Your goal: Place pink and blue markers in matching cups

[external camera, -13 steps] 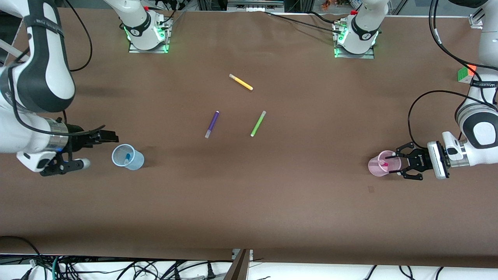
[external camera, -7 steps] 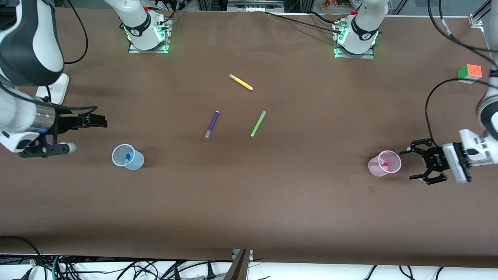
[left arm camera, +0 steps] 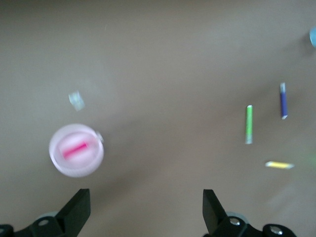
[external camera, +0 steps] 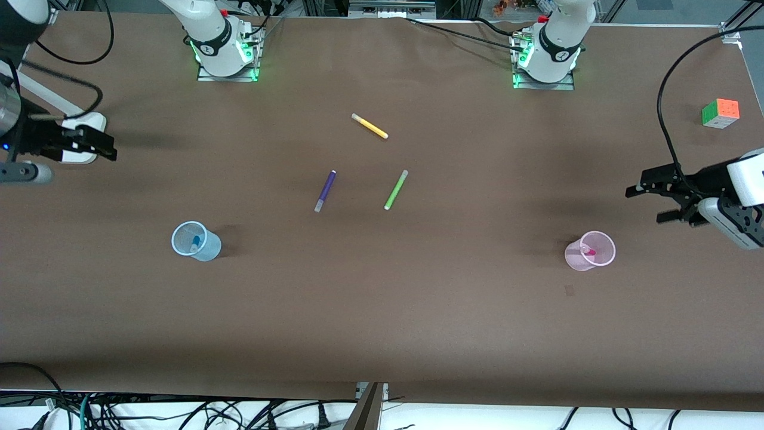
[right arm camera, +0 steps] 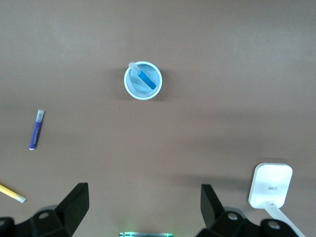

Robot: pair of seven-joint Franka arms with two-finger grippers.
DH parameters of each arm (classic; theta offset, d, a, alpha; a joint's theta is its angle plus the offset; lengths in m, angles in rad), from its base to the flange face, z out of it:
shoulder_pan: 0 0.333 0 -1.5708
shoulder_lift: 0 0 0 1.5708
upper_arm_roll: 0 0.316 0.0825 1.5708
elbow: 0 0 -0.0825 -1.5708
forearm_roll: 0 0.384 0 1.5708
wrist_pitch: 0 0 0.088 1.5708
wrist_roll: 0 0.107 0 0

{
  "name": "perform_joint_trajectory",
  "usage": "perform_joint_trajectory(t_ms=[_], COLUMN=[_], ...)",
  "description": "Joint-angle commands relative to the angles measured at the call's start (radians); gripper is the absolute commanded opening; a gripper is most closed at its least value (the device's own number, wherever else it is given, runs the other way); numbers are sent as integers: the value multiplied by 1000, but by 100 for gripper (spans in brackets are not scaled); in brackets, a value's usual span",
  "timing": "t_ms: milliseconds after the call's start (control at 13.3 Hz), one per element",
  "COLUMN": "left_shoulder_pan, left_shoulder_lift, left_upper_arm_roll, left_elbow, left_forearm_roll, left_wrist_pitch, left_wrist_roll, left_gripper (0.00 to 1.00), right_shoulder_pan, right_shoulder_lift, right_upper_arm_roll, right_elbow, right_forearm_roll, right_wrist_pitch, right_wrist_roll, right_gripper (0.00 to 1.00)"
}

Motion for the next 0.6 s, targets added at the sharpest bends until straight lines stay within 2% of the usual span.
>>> perform_joint_trajectory(t_ms=[0,151,226,377,528], left_shoulder_pan=[-52,-108,-137,-160,-212], left_shoulder_lift=[13,7,7,-8,-54], left_upper_arm_roll=[6,4,6,4,4], left_elbow=[57,99,132,184,187], left_forearm_roll=[101,205,214,242,320], left_wrist_pitch=[-76,-133,-182,-243,-268], left_wrist_roll=[-312,-420,-452,-468,-469], left_gripper=[100,100,100,100,100], right_shoulder_pan=[-7,-6,-6,-6,-6], right_shoulder_lift=[-88,-113,-108,-104,-91], right_upper_arm_roll=[5,5,5,5,-9], right_elbow=[-116,-155,-152,-152,-147], right_forearm_roll=[-7,1,4,31,38], right_wrist_pitch=[1,6,6,1,1], right_wrist_roll=[24,27,27,27,25], right_gripper=[100,100,100,100,100])
